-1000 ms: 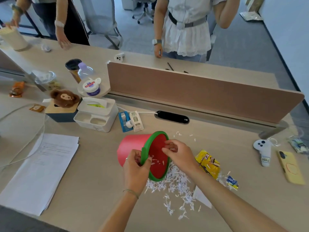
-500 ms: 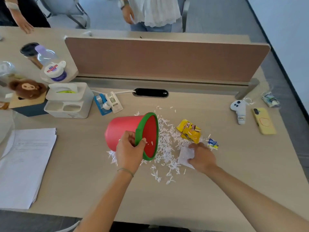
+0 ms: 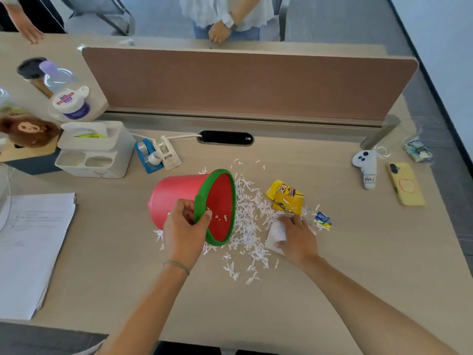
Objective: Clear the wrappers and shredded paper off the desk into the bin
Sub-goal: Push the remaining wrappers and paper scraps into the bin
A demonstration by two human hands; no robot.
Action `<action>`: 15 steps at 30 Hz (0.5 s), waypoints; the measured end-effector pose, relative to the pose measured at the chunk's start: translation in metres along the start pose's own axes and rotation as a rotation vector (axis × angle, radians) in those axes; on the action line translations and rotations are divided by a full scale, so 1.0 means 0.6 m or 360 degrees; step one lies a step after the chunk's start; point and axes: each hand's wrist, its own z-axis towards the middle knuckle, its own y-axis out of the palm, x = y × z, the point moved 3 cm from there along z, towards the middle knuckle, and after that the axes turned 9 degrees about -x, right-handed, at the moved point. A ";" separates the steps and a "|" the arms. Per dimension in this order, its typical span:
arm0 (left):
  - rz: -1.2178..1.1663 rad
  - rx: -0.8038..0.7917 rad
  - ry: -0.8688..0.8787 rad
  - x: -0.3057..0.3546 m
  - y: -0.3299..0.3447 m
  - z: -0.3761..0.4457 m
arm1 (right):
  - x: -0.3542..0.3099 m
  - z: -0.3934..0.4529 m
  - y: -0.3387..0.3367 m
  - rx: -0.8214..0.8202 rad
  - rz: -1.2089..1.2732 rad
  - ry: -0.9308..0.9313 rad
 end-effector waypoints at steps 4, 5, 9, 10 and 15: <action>0.0004 -0.0007 0.0008 0.004 -0.002 0.001 | -0.003 0.018 -0.006 0.0074 0.0331 0.0113; 0.0001 -0.0011 0.0005 0.003 -0.003 0.001 | -0.004 0.022 -0.010 0.0081 0.0434 0.0158; -0.0019 -0.0016 -0.0005 0.000 -0.008 0.003 | -0.008 0.031 -0.020 0.0057 0.0802 0.0282; -0.0031 -0.0020 -0.0010 -0.001 -0.009 0.004 | -0.011 0.030 -0.025 0.0060 0.0893 0.0281; -0.0132 -0.0045 -0.0018 -0.004 -0.016 0.005 | -0.065 0.011 -0.074 0.0044 0.1439 0.0121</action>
